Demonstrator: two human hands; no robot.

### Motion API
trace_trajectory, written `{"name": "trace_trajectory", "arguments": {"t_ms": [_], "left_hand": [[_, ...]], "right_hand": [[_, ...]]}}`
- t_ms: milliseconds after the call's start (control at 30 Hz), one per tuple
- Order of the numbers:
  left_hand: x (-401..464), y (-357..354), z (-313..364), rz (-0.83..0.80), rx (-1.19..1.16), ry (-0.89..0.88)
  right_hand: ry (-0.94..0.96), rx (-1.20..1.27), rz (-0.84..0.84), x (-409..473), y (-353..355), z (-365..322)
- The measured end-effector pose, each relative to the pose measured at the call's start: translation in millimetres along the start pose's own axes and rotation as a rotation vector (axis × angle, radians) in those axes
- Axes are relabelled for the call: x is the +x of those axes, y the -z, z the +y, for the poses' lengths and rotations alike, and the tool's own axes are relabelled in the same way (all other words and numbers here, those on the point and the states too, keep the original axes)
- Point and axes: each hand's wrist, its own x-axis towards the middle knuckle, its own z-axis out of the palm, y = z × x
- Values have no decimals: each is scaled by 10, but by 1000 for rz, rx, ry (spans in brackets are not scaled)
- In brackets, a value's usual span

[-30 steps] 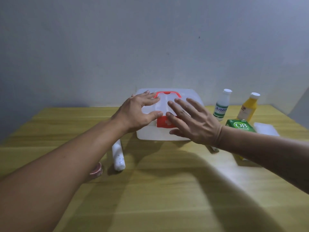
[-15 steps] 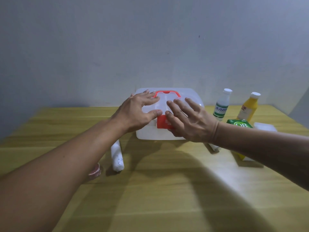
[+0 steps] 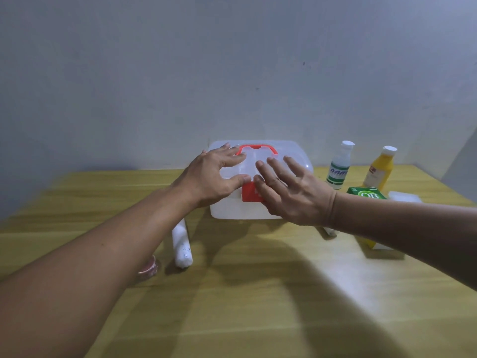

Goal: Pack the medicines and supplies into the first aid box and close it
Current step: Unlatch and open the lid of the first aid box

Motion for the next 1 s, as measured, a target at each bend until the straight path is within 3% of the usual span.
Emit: {"name": "trace_trajectory", "arguments": {"t_ms": [500,733,867,1000], "left_hand": [[-57,27,81,-100,119,18],[84,-90,66,167,-25,127],[456,-11,13,8,-33,370],[632,14,-62,-90,-76,374]], "right_hand": [[-64,-22,-13,-4,20,-75],[-107,-27,12,16,25,-106],[-97,-26,10,63,7,-93],[-109,-40,15,100,-56,-85]]}}
